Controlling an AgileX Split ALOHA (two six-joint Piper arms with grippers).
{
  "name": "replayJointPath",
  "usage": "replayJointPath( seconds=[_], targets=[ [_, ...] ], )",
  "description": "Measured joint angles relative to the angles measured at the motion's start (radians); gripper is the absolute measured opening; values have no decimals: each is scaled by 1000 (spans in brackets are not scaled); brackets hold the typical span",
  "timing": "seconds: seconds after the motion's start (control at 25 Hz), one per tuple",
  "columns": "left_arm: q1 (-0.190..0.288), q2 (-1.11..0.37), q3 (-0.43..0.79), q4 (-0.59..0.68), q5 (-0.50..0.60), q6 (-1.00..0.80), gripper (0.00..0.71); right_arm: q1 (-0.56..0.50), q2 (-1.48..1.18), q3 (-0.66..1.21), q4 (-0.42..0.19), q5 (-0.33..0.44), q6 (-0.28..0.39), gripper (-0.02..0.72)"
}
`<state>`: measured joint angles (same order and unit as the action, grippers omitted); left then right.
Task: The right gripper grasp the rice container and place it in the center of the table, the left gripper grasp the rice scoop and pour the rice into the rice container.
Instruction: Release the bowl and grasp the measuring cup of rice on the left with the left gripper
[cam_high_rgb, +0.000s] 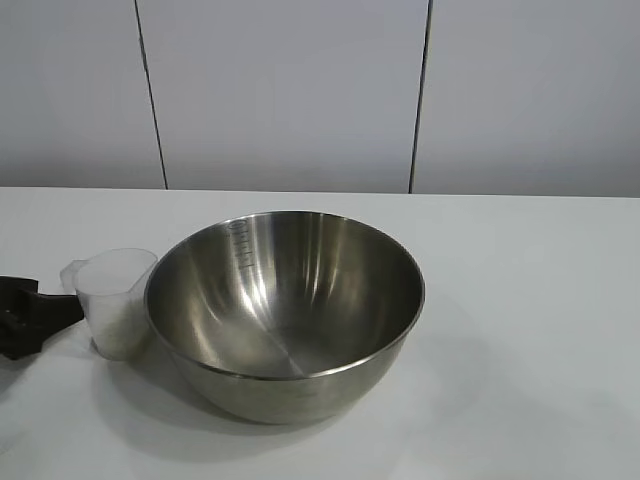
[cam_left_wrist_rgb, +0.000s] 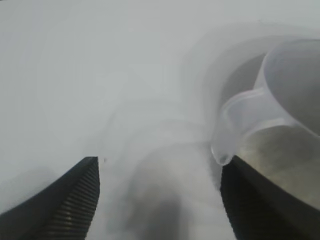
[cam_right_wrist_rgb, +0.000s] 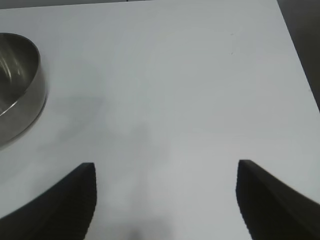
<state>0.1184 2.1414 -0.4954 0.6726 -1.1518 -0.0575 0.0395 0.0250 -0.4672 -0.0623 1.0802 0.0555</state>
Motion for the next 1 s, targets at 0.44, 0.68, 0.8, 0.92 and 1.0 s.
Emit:
replayJointPath(
  seconds=[0.44, 0.68, 0.8, 0.92, 1.0],
  targets=[
    [0, 0, -38, 19, 0, -69, 482, 0, 0, 0, 0, 0, 0, 536],
    [0, 0, -47, 19, 0, -70, 442, 0, 0, 0, 0, 0, 0, 536],
    [0, 0, -49, 20, 0, -70, 263, 0, 0, 0, 0, 0, 0, 536],
    [0, 0, -50, 20, 0, -70, 64, 0, 0, 0, 0, 1, 0, 536],
    [0, -1, -52, 20, 0, -70, 27, 0, 0, 0, 0, 1, 0, 536]
  ],
)
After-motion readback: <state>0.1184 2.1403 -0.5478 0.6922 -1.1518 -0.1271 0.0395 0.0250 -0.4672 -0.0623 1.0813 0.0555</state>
